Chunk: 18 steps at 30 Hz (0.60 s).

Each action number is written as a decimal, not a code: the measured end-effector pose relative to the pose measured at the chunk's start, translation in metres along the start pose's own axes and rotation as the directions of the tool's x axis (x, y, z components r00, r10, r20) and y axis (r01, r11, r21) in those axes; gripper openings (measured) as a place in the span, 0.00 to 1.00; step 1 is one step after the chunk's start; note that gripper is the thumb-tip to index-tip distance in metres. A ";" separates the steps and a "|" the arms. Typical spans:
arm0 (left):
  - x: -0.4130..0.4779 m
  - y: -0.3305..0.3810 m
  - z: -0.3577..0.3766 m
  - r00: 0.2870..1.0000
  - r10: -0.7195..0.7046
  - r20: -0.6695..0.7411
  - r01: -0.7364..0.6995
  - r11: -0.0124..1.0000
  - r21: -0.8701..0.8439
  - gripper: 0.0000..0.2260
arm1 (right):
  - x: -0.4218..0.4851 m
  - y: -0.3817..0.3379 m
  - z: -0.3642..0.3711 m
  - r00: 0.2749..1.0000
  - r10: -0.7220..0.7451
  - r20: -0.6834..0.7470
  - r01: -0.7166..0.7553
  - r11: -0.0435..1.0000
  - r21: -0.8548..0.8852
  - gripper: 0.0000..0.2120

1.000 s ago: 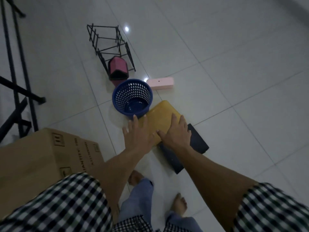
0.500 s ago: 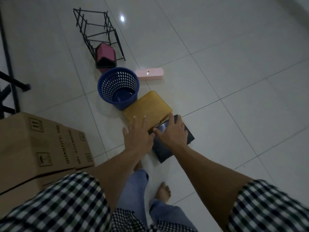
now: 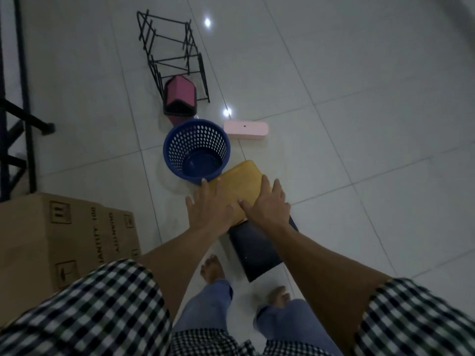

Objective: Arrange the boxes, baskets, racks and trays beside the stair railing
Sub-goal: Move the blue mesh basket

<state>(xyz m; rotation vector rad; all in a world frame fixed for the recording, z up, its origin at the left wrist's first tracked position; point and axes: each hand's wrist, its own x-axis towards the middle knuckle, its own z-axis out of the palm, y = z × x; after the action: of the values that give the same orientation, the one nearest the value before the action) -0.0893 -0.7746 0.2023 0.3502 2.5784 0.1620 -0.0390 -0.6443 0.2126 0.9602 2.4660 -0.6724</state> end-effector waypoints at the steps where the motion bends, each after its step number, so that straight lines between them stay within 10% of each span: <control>1: 0.007 0.003 -0.005 1.000 -0.011 -0.010 0.011 1.000 -0.006 0.34 | 0.008 -0.004 -0.006 1.000 -0.013 -0.001 0.013 1.000 -0.015 0.46; 18: 0.163 0.162 -0.013 0.870 -0.493 0.005 0.488 0.858 -0.163 0.33 | 0.243 0.024 -0.110 0.888 -0.388 0.247 0.428 0.894 -0.134 0.44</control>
<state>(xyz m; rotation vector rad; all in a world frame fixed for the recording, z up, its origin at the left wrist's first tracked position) -0.1962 -0.5740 0.1633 -0.3791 2.5758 0.1872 -0.2090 -0.4426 0.1660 0.2733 2.4967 -0.6219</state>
